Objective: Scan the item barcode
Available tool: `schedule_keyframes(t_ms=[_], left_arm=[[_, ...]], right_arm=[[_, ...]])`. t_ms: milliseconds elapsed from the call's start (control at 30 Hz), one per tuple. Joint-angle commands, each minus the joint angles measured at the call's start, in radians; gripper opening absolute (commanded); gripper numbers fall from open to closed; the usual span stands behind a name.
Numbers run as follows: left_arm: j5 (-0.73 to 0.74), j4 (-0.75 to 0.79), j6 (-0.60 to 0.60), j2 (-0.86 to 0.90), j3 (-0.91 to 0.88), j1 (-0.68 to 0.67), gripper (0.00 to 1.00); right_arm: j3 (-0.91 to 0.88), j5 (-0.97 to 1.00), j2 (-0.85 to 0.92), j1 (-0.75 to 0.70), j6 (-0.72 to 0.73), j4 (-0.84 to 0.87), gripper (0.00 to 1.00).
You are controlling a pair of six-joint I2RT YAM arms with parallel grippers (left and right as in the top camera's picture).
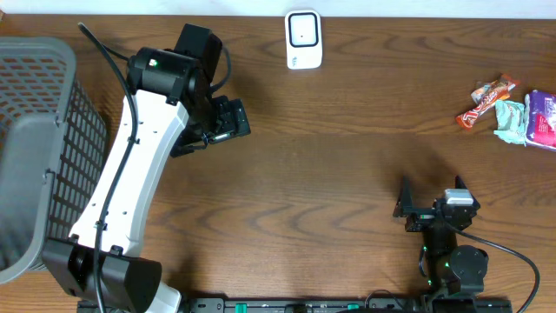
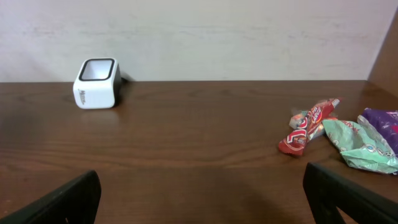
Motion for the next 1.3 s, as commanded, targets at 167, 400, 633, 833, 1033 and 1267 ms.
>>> schedule_keyframes(t_ms=[167,400,633,833,1033,1267], left_arm=[[-0.006,-0.005,0.002,0.005,0.003,0.003,0.98],[-0.006,-0.006,0.002,0.005,0.003,0.003,0.98],[-0.006,-0.005,0.002,0.005,0.003,0.003,0.98],[-0.006,-0.005,0.002,0.005,0.003,0.003,0.98],[-0.006,-0.006,0.002,0.005,0.003,0.003,0.98],[-0.006,-0.005,0.002,0.005,0.003,0.003,0.98]], right_arm=[[-0.002,-0.002,-0.007,-0.013,-0.018,-0.008,0.99],[-0.002,-0.01,-0.007,-0.014,-0.018,-0.005,0.99],[-0.002,-0.01,-0.006,-0.018,-0.018,-0.004,0.99],[-0.002,-0.01,-0.006,-0.018,-0.018,-0.004,0.99],[-0.002,-0.01,-0.006,-0.018,-0.018,-0.004,0.99],[-0.002,-0.01,-0.006,-0.018,-0.018,-0.004,0.99]])
